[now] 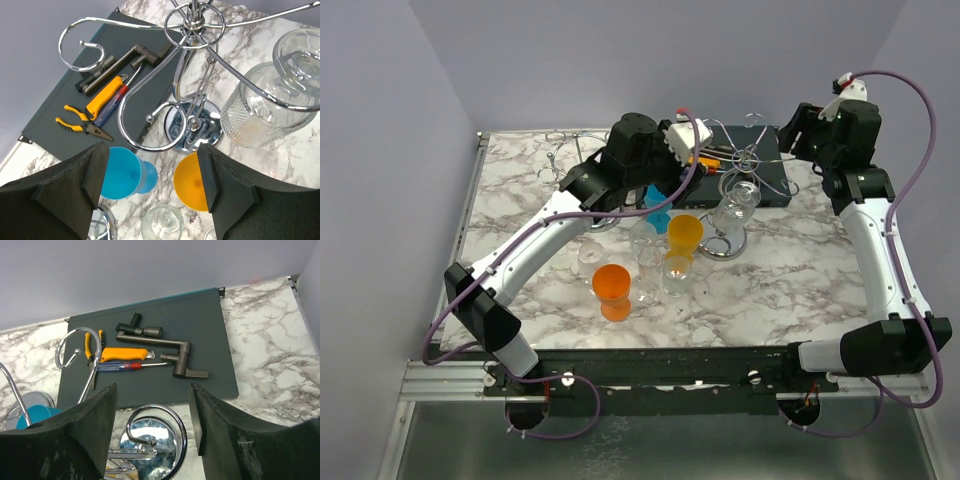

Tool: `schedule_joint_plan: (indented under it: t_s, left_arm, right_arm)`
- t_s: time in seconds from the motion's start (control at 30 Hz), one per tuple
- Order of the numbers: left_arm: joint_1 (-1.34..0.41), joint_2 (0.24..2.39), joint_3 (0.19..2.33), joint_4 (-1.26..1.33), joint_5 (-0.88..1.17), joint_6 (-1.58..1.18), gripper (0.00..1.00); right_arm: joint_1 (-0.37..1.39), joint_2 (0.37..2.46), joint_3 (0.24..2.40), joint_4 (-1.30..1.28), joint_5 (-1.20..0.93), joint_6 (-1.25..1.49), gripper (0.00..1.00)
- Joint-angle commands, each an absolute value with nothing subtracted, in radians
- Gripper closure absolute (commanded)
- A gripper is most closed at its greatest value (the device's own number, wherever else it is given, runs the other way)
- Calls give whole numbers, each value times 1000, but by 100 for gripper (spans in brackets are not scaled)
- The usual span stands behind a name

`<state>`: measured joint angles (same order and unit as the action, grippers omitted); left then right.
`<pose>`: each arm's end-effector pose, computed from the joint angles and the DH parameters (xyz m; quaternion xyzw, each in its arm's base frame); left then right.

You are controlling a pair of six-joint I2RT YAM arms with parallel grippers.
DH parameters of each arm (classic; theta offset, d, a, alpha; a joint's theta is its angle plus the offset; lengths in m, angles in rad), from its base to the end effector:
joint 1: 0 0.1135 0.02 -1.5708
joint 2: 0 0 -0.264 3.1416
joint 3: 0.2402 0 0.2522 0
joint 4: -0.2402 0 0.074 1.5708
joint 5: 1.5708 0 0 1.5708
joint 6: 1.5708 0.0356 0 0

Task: Place the wine glass upside down on the wine glass rack
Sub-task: Adjust the wine rack at the center of the board.

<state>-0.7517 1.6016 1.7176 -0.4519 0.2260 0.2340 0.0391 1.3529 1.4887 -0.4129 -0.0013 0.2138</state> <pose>0.2627 -0.2565 0.4295 0.4408 0.6828 -0.2361 0.5326 0.3027 0.0119 0.4339 0.0692 0.7950 0.0765 0.5978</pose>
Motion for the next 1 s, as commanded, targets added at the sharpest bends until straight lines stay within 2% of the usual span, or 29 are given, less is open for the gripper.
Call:
schedule_joint_plan:
  t_s: [0.0, 0.3, 0.47, 0.97]
  left_arm:
    - [-759, 1631, 1789, -429, 191, 253, 23]
    - [-758, 1692, 1843, -445, 151, 242, 28]
    - [-758, 1718, 1865, -449, 122, 264, 29]
    - [-746, 1820, 2005, -447, 98, 312, 30]
  right_arm:
    - [32, 1321, 1459, -433, -46, 213, 37]
    - [32, 1210, 1369, -430, -41, 228, 59]
    - [33, 1174, 1322, -428, -29, 241, 66]
    - [32, 1008, 1184, -491, 31, 285, 68]
